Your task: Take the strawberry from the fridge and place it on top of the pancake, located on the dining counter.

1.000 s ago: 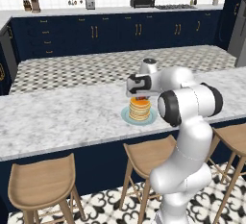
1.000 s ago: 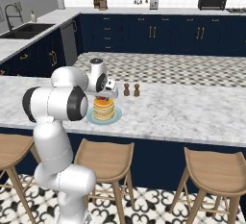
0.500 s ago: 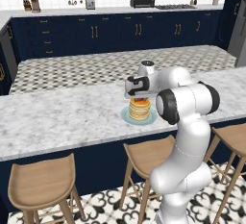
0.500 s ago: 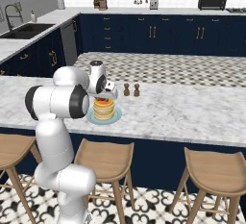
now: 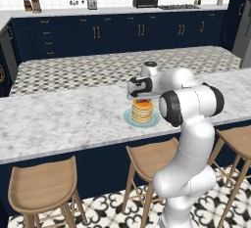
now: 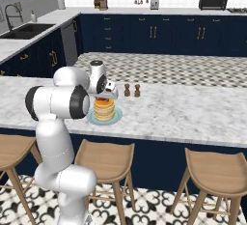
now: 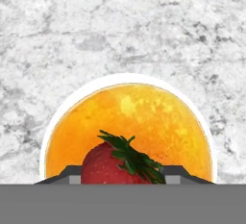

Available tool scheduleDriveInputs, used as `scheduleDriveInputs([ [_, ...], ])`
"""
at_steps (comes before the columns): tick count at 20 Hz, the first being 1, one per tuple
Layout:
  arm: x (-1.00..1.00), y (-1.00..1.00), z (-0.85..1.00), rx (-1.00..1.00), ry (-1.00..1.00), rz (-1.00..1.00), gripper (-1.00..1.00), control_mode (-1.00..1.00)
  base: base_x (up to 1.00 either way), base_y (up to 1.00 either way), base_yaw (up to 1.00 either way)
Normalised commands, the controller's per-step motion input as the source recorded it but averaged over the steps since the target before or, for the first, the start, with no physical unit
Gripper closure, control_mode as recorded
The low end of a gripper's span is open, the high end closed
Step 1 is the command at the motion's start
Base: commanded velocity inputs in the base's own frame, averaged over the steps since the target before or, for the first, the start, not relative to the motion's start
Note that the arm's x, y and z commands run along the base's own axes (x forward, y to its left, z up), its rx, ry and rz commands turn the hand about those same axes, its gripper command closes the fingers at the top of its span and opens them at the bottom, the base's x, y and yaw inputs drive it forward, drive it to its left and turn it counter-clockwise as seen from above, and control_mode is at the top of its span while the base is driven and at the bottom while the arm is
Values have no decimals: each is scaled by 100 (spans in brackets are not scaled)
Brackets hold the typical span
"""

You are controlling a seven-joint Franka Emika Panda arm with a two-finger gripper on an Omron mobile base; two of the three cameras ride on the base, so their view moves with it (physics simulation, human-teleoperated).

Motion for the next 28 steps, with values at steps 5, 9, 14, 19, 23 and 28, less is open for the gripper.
scheduleDriveInputs([
  [5, 0, 0, 0, 0, 0, 0, -100, -100, 0, 0, 0],
  [9, 0, 0, 0, 0, 0, 0, -100, -100, 0, 0, 0],
  [14, 0, 0, 5, 0, 0, 0, -100, -100, 0, 0, 0],
  [19, -16, 0, 48, -3, -8, 0, -100, -100, 0, 0, 0],
  [23, -66, 0, 51, -5, -10, 0, -100, -100, 0, 0, 0],
  [28, -100, 0, 19, -4, -16, 0, -100, -100, 0, 0, 0],
])
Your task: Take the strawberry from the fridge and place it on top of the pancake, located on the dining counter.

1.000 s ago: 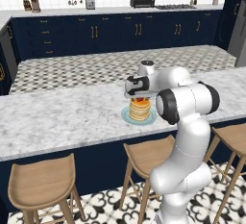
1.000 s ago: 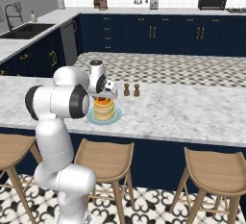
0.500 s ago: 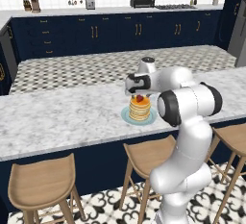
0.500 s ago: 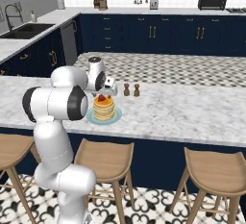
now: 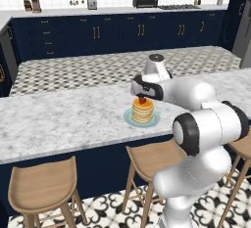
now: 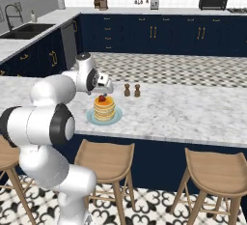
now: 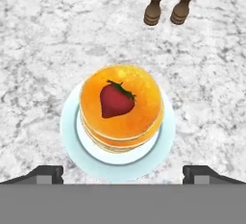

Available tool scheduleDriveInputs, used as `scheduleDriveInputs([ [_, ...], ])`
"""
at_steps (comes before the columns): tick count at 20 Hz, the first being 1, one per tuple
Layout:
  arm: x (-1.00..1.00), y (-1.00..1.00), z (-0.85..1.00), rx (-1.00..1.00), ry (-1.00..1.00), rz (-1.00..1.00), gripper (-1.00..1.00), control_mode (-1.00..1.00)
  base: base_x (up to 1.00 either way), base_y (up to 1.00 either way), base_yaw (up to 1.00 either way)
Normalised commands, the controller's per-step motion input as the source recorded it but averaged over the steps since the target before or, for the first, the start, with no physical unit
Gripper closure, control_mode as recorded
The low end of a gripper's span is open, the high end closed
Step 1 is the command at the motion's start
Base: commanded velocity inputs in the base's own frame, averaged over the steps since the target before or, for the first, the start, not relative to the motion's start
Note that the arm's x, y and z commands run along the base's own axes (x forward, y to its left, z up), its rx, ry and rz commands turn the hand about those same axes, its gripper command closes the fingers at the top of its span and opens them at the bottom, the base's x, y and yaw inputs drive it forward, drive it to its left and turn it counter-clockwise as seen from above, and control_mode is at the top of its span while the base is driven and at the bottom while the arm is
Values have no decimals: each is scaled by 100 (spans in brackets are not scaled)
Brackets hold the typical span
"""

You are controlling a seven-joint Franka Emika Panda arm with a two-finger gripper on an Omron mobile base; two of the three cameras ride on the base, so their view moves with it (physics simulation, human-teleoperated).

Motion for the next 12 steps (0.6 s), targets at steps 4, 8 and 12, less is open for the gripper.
scheduleDriveInputs([
  [4, -100, 0, 16, 0, -12, 0, -100, -100, 0, 0, 0],
  [8, -98, 28, 41, -1, -3, 0, -100, -100, 0, 0, 0],
  [12, -23, 81, 61, -29, 3, 0, -100, -100, 0, 0, 0],
])
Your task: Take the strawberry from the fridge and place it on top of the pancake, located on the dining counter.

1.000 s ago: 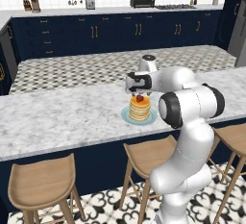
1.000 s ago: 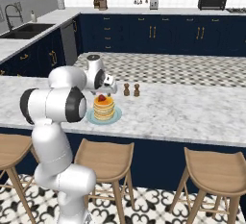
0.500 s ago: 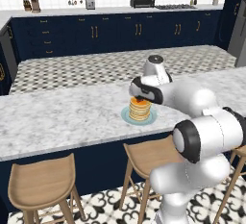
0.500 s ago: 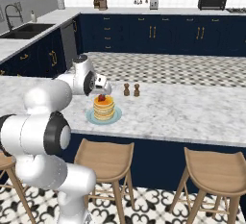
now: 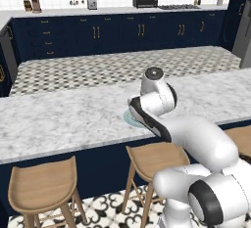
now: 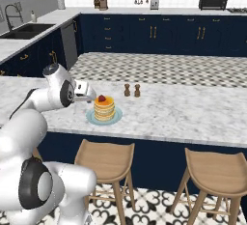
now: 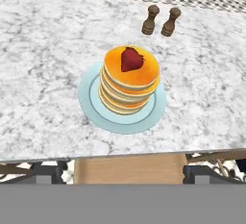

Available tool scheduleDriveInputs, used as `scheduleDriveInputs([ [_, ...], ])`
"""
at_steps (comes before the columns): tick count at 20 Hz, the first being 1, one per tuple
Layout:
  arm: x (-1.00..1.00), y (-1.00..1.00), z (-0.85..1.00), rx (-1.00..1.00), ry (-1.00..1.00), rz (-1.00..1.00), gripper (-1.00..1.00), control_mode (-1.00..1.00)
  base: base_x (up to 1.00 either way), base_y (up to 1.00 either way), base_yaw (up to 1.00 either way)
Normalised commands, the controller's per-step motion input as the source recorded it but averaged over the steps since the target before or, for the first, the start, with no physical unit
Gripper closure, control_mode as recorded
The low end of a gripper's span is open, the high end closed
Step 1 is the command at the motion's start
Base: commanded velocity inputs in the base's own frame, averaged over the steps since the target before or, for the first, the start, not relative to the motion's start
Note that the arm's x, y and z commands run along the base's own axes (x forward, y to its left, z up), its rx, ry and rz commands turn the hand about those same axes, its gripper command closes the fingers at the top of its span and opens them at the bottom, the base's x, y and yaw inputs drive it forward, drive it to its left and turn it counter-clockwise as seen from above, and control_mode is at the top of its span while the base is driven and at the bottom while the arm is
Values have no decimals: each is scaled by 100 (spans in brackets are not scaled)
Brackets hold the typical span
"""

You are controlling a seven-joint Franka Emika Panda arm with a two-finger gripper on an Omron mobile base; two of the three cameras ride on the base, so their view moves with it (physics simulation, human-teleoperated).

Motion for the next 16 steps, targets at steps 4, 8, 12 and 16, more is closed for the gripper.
scheduleDriveInputs([
  [4, -3, 9, 29, -11, 17, 0, -100, -100, 0, 0, 0],
  [8, -42, 59, 0, -16, 5, 1, -100, -100, 0, 0, 0],
  [12, -5, 32, -5, -5, 12, 5, -100, -100, 0, 0, 0],
  [16, -10, 58, -5, -10, 18, 2, -100, -100, 0, 0, 0],
])
